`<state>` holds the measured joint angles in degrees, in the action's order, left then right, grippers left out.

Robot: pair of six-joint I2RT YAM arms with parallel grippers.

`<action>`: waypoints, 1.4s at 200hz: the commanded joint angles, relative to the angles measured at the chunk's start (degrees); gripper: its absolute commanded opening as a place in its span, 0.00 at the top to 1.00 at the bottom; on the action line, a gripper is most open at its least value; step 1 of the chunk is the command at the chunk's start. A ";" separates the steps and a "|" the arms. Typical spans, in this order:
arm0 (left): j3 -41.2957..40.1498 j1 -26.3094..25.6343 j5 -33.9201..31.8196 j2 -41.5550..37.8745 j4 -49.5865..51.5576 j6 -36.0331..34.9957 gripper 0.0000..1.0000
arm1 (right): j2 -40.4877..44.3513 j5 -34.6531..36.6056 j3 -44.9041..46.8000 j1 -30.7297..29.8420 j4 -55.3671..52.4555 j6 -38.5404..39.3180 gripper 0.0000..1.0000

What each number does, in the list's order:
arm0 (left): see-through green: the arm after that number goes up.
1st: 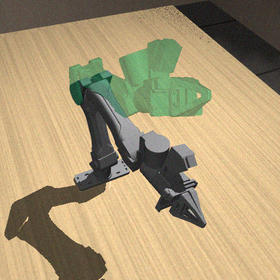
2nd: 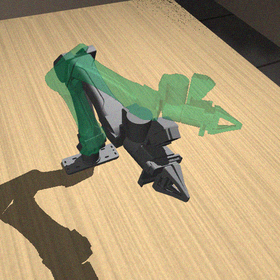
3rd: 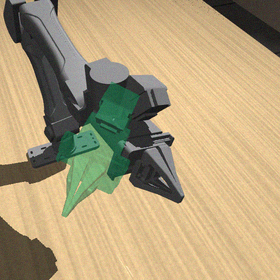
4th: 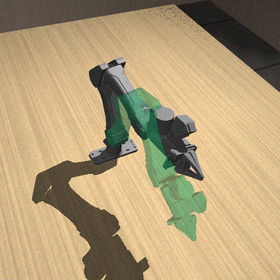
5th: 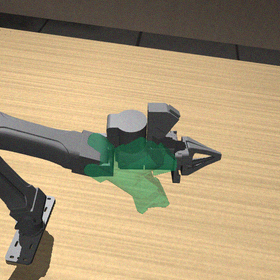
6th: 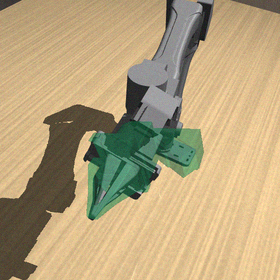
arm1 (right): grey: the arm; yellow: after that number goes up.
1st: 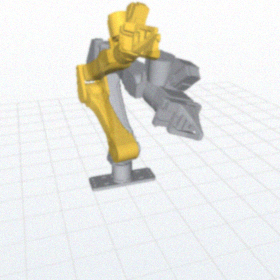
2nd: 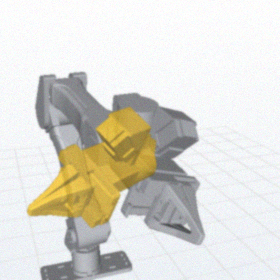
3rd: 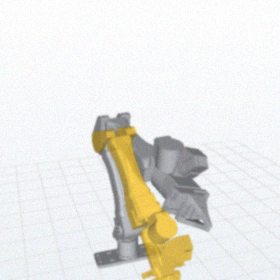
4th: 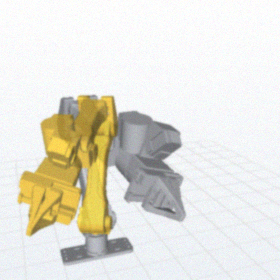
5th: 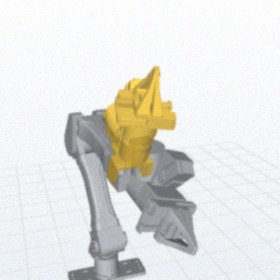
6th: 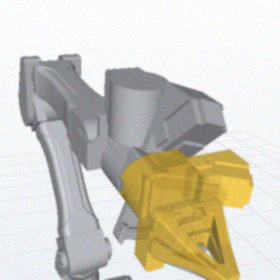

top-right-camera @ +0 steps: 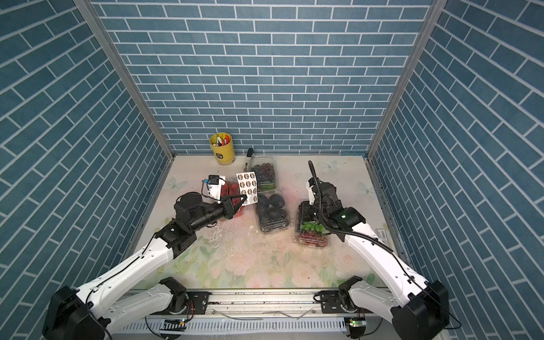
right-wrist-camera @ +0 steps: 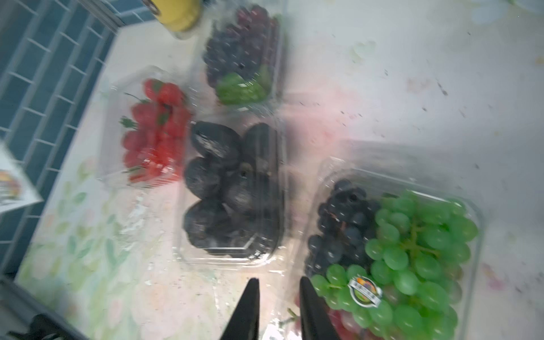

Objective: Label fruit boxes
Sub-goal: Stick the label on the fruit box, then adjust the label sticker.

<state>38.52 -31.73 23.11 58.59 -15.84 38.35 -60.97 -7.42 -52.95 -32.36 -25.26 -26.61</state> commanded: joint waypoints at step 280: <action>0.72 0.43 16.33 6.33 -25.65 13.37 1.00 | -16.10 -43.24 -1.81 0.44 66.32 -31.87 0.77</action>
<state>38.50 -31.68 38.35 64.62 -39.81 51.90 -76.73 -48.29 -52.42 -32.08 36.69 -55.81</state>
